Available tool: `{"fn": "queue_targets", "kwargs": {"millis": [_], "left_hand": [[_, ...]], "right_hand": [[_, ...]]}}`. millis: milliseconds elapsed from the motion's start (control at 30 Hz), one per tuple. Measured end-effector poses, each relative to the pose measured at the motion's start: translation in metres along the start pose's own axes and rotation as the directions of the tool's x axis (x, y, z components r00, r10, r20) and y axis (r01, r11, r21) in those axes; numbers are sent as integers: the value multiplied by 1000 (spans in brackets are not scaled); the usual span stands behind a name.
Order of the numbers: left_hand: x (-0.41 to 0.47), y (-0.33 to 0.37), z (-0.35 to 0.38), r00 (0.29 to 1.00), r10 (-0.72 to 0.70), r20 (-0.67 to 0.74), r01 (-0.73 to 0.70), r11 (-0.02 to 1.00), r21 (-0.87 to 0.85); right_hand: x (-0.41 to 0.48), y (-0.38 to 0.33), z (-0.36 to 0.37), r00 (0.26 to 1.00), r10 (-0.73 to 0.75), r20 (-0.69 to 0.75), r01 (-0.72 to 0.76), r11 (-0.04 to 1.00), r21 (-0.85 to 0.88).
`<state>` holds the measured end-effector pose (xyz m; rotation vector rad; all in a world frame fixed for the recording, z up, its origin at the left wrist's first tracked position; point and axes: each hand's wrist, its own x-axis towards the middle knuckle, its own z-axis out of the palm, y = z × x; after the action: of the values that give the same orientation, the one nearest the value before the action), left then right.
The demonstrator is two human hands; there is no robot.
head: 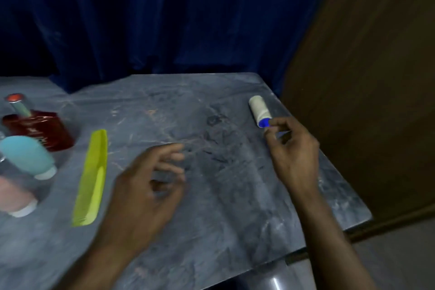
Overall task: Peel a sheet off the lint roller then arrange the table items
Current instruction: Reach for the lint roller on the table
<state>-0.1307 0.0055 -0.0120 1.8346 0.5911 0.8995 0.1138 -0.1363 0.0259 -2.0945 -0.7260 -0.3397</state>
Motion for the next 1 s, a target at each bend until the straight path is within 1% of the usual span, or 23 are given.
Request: {"fn": "queue_targets", "kwargs": {"millis": [33, 67, 100, 133, 200, 267, 300, 400, 467, 533, 600, 667, 733, 800, 833, 900, 1000], "left_hand": [[10, 6, 21, 996, 24, 84, -22, 999, -24], [23, 11, 48, 984, 47, 170, -47, 999, -6], [36, 12, 73, 968, 39, 246, -45, 999, 18], [48, 11, 99, 949, -7, 315, 7, 1000, 2], [72, 11, 141, 905, -170, 391, 205, 977, -50], [89, 16, 173, 838, -319, 443, 401, 910, -104], [95, 17, 187, 810, -356, 466, 457, 881, -120], [107, 18, 211, 772, -393, 499, 509, 853, -115], [110, 19, 217, 765, -420, 488, 534, 837, -117], [106, 23, 217, 768, -426, 477, 534, 838, -112], [98, 24, 209, 798, -409, 443, 493, 865, -90], [87, 25, 188, 861, -336, 382, 386, 921, -61], [71, 22, 155, 926, -218, 309, 231, 973, -7], [48, 17, 114, 964, -111, 241, 106, 994, 34], [34, 16, 91, 974, -88, 209, 77, 995, 58], [6, 12, 46, 983, -114, 143, 98, 989, 111], [-29, 6, -10, 975, -217, 37, 210, 968, 138]], "right_hand": [[10, 12, -4, 1000, 17, -5, -18, 999, -29], [19, 23, -6, 999, 38, 14, -37, 997, -64], [27, 33, -7, 996, 69, 53, -63, 992, -109], [34, 43, -7, 989, 106, 100, -90, 984, -156], [44, 57, -3, 971, 156, 178, -115, 968, -221], [49, 68, 4, 955, 182, 236, -127, 965, -231], [50, 72, 7, 946, 194, 261, -137, 965, -223], [54, 79, 12, 919, 221, 326, -165, 967, -192], [57, 83, 13, 899, 256, 357, -219, 966, -141], [57, 84, 12, 866, 309, 392, -314, 948, -53], [52, 79, 13, 834, 337, 437, -399, 915, 55], [43, 66, 17, 811, 324, 488, -469, 858, 209], [28, 43, 23, 790, 271, 549, -510, 787, 346], [9, 12, 32, 757, 184, 627, -521, 749, 408], [-2, -5, 38, 729, 137, 671, -529, 735, 424], [-27, -38, 53, 650, 47, 758, -555, 711, 432], [-63, -79, 82, 515, -37, 856, -587, 713, 384]]}}
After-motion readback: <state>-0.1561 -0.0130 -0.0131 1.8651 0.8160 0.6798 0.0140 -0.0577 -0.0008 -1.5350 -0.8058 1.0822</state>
